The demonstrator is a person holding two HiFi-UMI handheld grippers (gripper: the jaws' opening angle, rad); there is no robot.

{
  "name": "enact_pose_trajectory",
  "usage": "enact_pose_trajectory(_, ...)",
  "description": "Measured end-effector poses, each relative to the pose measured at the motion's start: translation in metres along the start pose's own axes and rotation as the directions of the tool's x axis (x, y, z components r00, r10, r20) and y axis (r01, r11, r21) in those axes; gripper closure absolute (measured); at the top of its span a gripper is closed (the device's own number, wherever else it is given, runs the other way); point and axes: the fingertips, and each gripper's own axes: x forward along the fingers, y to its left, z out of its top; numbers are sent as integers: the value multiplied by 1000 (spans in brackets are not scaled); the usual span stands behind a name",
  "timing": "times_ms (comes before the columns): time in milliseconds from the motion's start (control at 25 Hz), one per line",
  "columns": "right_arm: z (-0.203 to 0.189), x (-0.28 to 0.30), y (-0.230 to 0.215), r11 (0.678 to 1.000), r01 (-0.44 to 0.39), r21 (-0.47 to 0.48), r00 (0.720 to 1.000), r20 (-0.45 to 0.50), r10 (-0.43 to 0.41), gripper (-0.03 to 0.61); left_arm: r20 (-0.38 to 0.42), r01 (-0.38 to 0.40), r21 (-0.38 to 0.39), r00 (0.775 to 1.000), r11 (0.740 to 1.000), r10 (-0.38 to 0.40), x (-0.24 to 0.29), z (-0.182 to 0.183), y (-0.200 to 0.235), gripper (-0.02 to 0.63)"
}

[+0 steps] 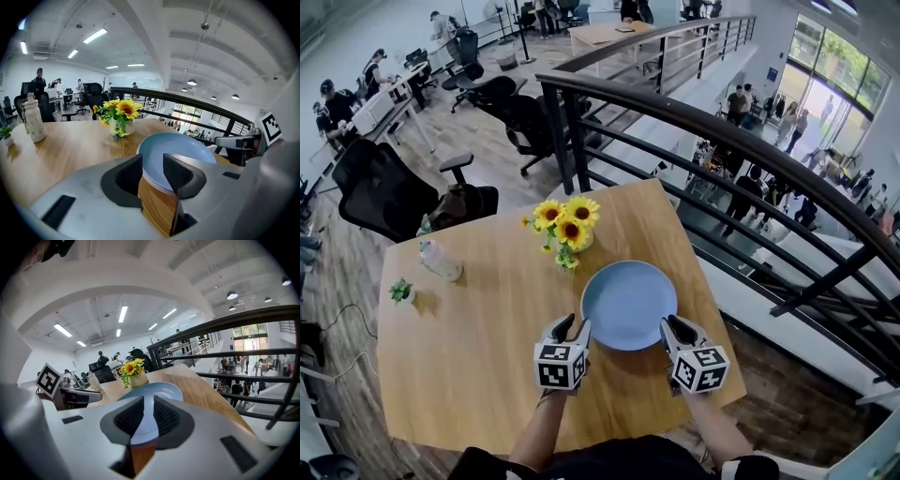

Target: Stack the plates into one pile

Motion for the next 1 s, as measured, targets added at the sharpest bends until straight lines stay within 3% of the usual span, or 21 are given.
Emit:
enact_pose_trajectory(160, 17, -9, 29, 998, -65, -10, 996, 63, 65, 575, 44, 60, 36, 997, 998, -62, -21, 9, -15, 532)
enact_pose_trajectory(360, 31, -21, 66, 992, -119, -43, 986, 115, 124, 575, 106, 101, 97, 988, 990, -111, -54, 21, -23, 572)
enact_pose_trajectory(600, 41, -34, 109, 984, -167, -66, 972, 154, 175, 575, 178, 182, 89, 964, 979, -195, -94, 34, -27, 588)
enact_pose_trajectory(1000, 45, -51, 155, 978, -196, -71, 956, 207, 207, 575, 163, 190, 143, 964, 971, -212, -128, 25, -21, 588)
